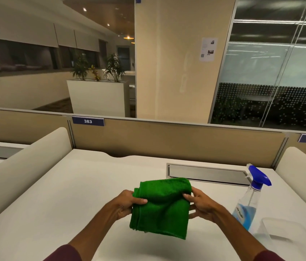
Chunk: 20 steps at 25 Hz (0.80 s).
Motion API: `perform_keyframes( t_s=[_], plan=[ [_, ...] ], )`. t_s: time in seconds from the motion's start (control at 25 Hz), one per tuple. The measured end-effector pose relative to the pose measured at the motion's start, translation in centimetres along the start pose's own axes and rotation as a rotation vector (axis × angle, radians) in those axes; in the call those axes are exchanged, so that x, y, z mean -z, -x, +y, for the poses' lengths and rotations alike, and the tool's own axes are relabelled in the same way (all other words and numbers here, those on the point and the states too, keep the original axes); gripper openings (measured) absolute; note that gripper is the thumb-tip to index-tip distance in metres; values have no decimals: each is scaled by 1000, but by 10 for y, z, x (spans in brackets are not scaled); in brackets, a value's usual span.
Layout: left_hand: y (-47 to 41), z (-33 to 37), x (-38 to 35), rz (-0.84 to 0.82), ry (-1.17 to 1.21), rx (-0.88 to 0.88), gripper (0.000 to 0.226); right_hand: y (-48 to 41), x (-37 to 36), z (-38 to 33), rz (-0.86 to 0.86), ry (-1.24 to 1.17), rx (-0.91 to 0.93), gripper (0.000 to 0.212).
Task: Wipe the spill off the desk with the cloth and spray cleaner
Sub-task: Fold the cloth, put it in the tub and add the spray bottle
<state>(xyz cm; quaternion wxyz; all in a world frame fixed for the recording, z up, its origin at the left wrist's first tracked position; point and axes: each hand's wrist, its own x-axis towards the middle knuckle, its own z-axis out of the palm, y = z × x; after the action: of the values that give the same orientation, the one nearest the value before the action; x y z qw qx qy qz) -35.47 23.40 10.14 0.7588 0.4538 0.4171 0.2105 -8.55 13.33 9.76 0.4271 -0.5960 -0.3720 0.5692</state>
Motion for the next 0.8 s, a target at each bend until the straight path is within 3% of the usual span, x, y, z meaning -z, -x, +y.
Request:
perform_keyframes(
  t_s=[0.12, 0.2, 0.28, 0.4, 0.48, 0.56, 0.68, 0.72, 0.8],
  plan=[
    [2, -3, 4, -60, 121, 225, 20, 5, -6, 6, -38, -195, -81, 33],
    [6, -8, 7, -111, 151, 281, 22, 12, -8, 12, -79, -234, -98, 50],
    [10, -12, 8, -91, 102, 246, 41, 20, -10, 16, -113, -186, -89, 66],
    [9, -19, 13, -8, -155, 84, 89, 29, -10, 19, -147, -151, -95, 69],
    [8, -21, 15, -29, -228, 25, 99, 36, -8, 20, -136, -158, -99, 69],
    [6, -24, 12, -3, -182, 43, 82, 43, -5, 23, -114, -197, -91, 67],
    [4, -28, 1, -2, 20, 224, 13, 52, 3, 26, -78, -266, -82, 66],
    [2, -31, -1, -41, 69, 298, 4, 55, 8, 27, -79, -272, -78, 65],
    [-2, -35, -4, -86, 101, 373, 7, 59, 16, 27, -96, -264, -67, 63]
  ],
)
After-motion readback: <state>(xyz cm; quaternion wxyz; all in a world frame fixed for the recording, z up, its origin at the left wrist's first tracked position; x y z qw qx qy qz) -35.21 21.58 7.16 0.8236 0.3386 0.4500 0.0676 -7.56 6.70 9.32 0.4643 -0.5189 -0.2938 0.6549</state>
